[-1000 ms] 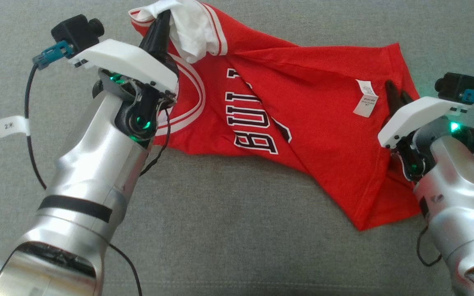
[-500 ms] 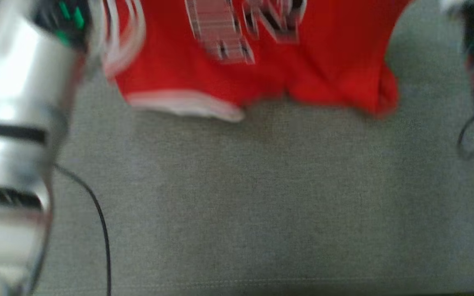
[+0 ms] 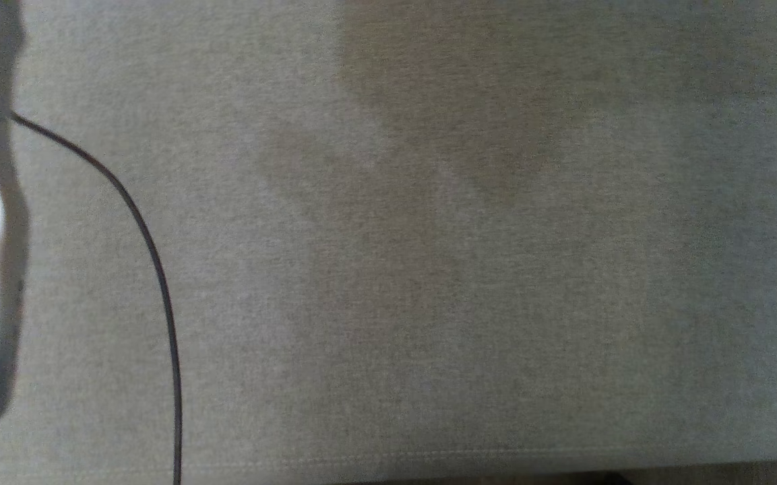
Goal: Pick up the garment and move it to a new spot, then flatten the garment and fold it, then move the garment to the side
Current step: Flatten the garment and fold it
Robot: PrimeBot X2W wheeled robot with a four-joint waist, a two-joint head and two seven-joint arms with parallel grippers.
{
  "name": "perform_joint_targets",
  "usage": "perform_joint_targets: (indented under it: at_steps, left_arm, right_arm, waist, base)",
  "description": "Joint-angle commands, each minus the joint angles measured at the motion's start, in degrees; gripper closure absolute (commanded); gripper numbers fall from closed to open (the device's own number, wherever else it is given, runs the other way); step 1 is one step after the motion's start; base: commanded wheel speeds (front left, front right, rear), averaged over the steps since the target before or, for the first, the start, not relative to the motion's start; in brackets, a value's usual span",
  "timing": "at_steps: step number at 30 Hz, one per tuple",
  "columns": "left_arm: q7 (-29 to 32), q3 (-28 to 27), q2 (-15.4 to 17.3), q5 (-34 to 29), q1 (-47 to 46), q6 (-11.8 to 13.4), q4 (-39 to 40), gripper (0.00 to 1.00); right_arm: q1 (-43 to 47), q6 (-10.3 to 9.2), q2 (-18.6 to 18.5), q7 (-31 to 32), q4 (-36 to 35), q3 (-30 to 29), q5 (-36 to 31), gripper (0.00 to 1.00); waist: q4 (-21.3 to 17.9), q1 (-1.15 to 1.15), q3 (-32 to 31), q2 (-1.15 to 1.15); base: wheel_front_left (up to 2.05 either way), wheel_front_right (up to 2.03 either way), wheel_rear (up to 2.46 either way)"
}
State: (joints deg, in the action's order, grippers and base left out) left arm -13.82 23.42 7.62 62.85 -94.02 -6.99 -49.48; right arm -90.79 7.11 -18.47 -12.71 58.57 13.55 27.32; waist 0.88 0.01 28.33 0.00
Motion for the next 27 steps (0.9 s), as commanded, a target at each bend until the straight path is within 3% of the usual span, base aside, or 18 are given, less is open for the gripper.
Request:
perform_joint_targets:
  at_steps: [1, 8, 13, 18, 22, 27]
  left_arm:
    - [-0.5, -0.7, 2.5, 0.6, 0.6, -0.2, 0.5, 1.00]
    - [-0.8, 1.6, 2.0, 1.4, 15.7, -0.4, 0.4, 1.00]
    - [-1.1, 2.0, 3.0, 2.5, 31.1, -0.5, 6.4, 1.00]
    - [-1.2, 0.0, 4.6, -0.3, 47.5, -0.2, 13.9, 1.00]
    - [-1.2, -1.6, 5.0, -2.7, 61.3, 1.9, 20.3, 1.00]
    - [-1.2, -4.7, 4.9, -4.2, 76.3, 6.6, 29.9, 1.00]
  right_arm:
    - [0.7, 0.37, 0.4, -0.5, -0.7, 0.4, -0.3, 1.00]
    - [11.3, 0.37, 0.9, -1.3, 3.0, 3.6, 1.0, 1.00]
    - [22.3, 0.37, 1.4, -1.9, 2.6, 3.9, 4.6, 1.00]
    - [35.4, 0.37, 0.7, -2.2, -0.9, 3.9, 7.7, 1.00]
    - [45.4, 0.37, 0.5, -2.3, -5.8, 3.7, 9.8, 1.00]
    - [56.5, 0.37, -0.8, -2.3, -12.8, 1.5, 11.0, 1.00]
  waist:
    - [0.9, -0.01, 0.5, 0.00]
    - [2.8, -0.01, 0.1, 0.00]
    - [3.4, -0.01, -4.1, 0.00]
    - [3.4, -0.01, -10.5, 0.00]
    - [2.5, -0.01, -15.3, 0.00]
    - [2.0, -0.01, -18.9, 0.00]
  base:
    - [0.00, 0.00, 0.00]
    - [0.00, 0.00, 0.00]
    - [0.00, 0.00, 0.00]
    - [0.00, 0.00, 0.00]
    - [0.00, 0.00, 0.00]
    - [0.00, 0.00, 0.00]
